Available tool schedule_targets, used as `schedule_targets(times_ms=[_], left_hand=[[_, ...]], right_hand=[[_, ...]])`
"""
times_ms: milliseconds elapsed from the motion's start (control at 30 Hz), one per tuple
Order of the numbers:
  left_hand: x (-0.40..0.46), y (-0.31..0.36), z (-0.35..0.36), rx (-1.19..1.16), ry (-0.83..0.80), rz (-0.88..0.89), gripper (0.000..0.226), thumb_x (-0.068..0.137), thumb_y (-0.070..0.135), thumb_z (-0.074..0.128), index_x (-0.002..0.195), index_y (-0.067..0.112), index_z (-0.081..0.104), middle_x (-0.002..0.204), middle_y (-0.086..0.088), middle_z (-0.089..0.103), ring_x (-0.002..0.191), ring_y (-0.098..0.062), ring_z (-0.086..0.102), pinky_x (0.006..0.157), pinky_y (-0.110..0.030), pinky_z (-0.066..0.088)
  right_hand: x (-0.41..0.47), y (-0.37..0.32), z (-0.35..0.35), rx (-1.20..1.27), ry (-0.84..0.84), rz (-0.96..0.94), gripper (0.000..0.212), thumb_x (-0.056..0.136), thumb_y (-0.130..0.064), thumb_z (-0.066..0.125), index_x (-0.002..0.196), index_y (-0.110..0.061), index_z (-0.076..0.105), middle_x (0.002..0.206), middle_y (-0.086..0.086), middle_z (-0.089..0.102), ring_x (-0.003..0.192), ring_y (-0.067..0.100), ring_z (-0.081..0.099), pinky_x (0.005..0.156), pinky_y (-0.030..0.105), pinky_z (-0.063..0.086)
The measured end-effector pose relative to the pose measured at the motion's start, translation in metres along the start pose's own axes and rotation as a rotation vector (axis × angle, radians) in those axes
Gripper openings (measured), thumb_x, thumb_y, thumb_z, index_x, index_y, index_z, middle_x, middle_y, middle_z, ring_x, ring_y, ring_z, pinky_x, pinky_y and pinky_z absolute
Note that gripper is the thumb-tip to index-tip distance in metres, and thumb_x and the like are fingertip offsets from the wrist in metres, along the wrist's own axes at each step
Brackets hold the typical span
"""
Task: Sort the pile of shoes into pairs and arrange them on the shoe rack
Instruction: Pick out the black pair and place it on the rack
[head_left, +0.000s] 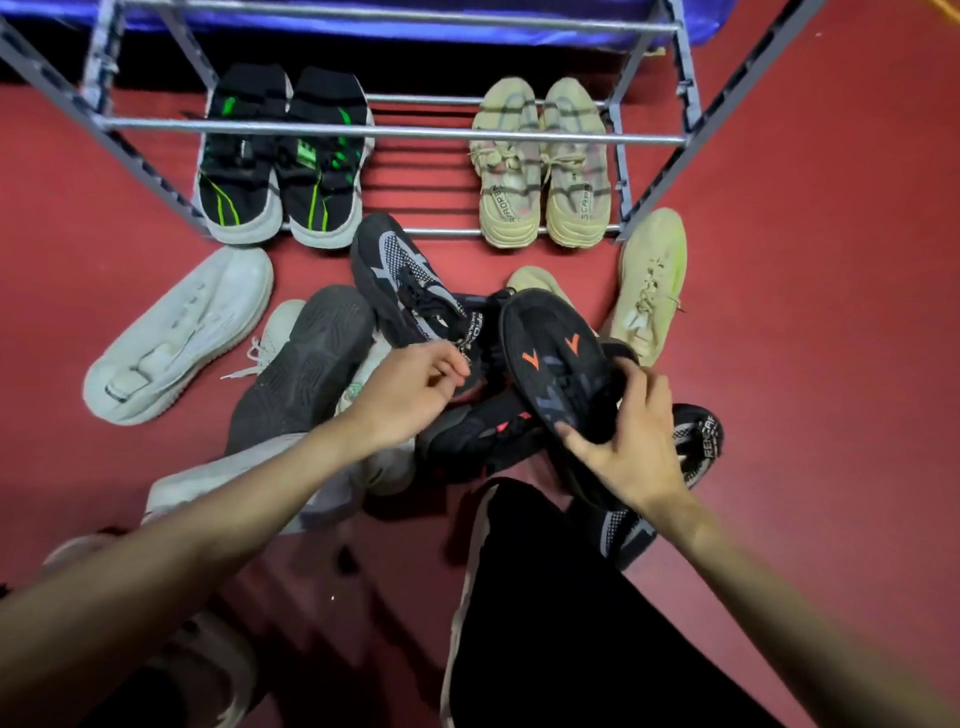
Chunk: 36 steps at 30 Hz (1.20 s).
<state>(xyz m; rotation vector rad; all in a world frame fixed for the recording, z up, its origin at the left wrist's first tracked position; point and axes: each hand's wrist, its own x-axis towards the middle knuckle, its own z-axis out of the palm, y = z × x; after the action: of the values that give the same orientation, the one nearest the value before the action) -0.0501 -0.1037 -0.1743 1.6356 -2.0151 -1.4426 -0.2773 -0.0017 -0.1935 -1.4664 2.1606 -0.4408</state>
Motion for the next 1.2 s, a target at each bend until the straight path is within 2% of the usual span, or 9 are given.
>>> schedule_targets(times_ms=[167,300,433,600,700,800,900,1033,1200], left_hand=[[-0.023,-0.014,0.007,0.135,0.033,-0.018,0.020,0.087,-0.002,0.055,0.098,0.005,0.070,0.099,-0.009,0.074,0.095,-0.022,0.068,0.087,-0.024,0.048],[-0.039,-0.024,0.010,0.231,0.046,-0.023,0.020,0.087,0.001,0.056,0.099,0.006,0.070,0.102,-0.008,0.073,0.098,-0.022,0.067,0.080,-0.018,0.041],[-0.055,-0.033,0.008,0.284,0.081,-0.028,0.027,0.085,0.003,0.060,0.111,0.004,0.067,0.114,-0.012,0.069,0.113,-0.026,0.061,0.093,-0.025,0.040],[-0.076,-0.048,0.003,0.534,0.014,-0.124,0.081,0.070,0.028,0.081,0.139,0.005,0.044,0.138,-0.018,0.050,0.130,-0.035,0.045,0.109,-0.042,0.037],[-0.082,-0.060,0.000,0.648,0.027,-0.204,0.103,0.061,0.041,0.085,0.144,0.005,0.036,0.140,-0.017,0.047,0.131,-0.035,0.044,0.111,-0.041,0.035],[-0.087,-0.071,-0.005,0.726,0.029,-0.263,0.104,0.056,0.051,0.083,0.141,0.010,0.039,0.137,-0.012,0.050,0.130,-0.031,0.045,0.111,-0.039,0.031],[-0.093,-0.082,-0.008,0.828,-0.039,-0.174,0.102,0.054,0.054,0.081,0.139,0.016,0.039,0.134,-0.008,0.048,0.128,-0.030,0.044,0.110,-0.038,0.029],[-0.104,-0.089,-0.018,0.961,-0.059,-0.068,0.092,0.048,0.060,0.076,0.124,0.018,0.046,0.119,-0.006,0.050,0.114,-0.028,0.049,0.099,-0.039,0.036],[-0.113,-0.094,-0.038,0.933,-0.076,-0.126,0.085,0.044,0.064,0.071,0.112,0.019,0.047,0.112,-0.004,0.053,0.109,-0.026,0.051,0.094,-0.040,0.040]], right_hand=[[-0.024,0.020,0.018,-0.187,-0.198,0.162,0.123,0.054,-0.055,0.080,0.146,-0.011,0.011,0.133,0.018,0.039,0.119,0.039,0.044,0.102,0.048,0.041],[-0.026,0.022,0.019,-0.155,-0.217,0.189,0.112,0.057,-0.042,0.081,0.141,-0.011,0.015,0.130,0.020,0.045,0.115,0.044,0.047,0.096,0.048,0.044],[-0.039,0.014,0.011,-0.070,-0.137,0.175,0.098,0.051,-0.047,0.076,0.133,-0.016,0.030,0.122,0.017,0.052,0.112,0.041,0.050,0.096,0.046,0.045],[-0.054,0.008,-0.008,0.076,0.005,0.106,0.093,0.046,-0.054,0.066,0.129,-0.022,0.040,0.119,0.011,0.057,0.112,0.030,0.051,0.095,0.039,0.046],[-0.052,0.007,-0.015,0.100,0.035,0.065,0.092,0.044,-0.056,0.063,0.128,-0.024,0.041,0.119,0.008,0.058,0.114,0.027,0.051,0.089,0.033,0.043],[-0.049,0.003,-0.014,0.107,0.064,0.035,0.093,0.045,-0.056,0.063,0.129,-0.022,0.043,0.119,0.008,0.059,0.114,0.026,0.051,0.089,0.030,0.040],[-0.045,-0.008,-0.012,0.129,0.081,0.031,0.093,0.046,-0.055,0.065,0.129,-0.020,0.045,0.121,0.010,0.060,0.115,0.029,0.053,0.091,0.030,0.040],[-0.040,-0.024,-0.008,0.143,0.031,0.046,0.093,0.046,-0.050,0.070,0.130,-0.020,0.045,0.120,0.013,0.058,0.115,0.030,0.053,0.094,0.029,0.039],[-0.031,-0.047,0.001,0.171,0.047,0.010,0.088,0.046,-0.049,0.072,0.126,-0.020,0.049,0.116,0.008,0.066,0.112,0.027,0.059,0.102,0.042,0.045]])
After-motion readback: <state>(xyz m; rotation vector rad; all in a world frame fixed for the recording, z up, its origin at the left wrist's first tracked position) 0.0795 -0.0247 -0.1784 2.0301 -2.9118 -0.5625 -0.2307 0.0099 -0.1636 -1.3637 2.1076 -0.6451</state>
